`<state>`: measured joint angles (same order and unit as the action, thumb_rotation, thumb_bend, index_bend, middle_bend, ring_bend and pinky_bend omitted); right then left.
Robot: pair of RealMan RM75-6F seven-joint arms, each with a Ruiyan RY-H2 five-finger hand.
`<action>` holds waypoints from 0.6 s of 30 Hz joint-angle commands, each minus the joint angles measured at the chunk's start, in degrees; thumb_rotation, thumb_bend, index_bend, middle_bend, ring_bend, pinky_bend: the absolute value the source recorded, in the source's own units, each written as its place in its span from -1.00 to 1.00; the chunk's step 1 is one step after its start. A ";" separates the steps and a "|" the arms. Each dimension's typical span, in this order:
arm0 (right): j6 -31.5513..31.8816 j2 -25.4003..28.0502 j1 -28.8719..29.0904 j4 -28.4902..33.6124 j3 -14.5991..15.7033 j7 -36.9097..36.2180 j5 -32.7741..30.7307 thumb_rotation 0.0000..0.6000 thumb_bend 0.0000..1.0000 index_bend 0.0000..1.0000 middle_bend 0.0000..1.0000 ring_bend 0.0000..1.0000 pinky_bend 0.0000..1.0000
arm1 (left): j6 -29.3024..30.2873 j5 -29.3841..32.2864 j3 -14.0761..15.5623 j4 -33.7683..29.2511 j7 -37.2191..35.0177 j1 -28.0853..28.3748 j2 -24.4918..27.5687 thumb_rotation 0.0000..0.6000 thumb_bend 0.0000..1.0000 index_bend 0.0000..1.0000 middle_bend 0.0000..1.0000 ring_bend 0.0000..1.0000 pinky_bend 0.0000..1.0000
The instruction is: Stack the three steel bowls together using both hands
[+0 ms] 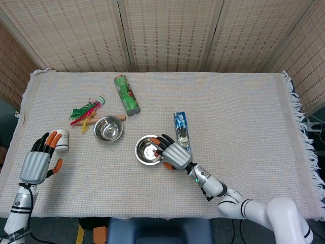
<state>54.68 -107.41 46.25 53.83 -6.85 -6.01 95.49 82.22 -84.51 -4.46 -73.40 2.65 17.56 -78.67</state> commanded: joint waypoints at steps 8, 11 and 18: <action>1.00 -4.80 2.05 -6.06 -0.10 -0.75 -1.94 1.00 -0.24 0.22 -0.95 -1.00 -1.00 | 0.77 0.08 -0.16 -0.09 -0.94 -1.12 0.59 1.00 -0.19 -1.00 -0.97 -1.00 -0.67; 2.44 -5.92 2.42 -7.27 -1.10 -1.18 -2.66 1.00 -0.22 0.28 -0.90 -1.00 -1.00 | 1.14 -0.11 -0.15 -0.06 -1.20 -1.41 0.73 1.00 -0.19 -1.00 -0.97 -1.00 -0.67; 5.04 -7.59 4.50 -8.80 -3.39 -1.43 -3.69 1.00 -0.22 0.31 -0.87 -1.00 -1.00 | 2.04 -0.06 -0.31 -0.38 -2.02 -2.39 1.44 1.00 -0.19 -1.00 -0.97 -1.00 -0.67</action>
<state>59.56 -114.68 50.36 45.34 -9.93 -7.60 91.99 84.22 -84.62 -4.74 -73.72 0.71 15.24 -77.30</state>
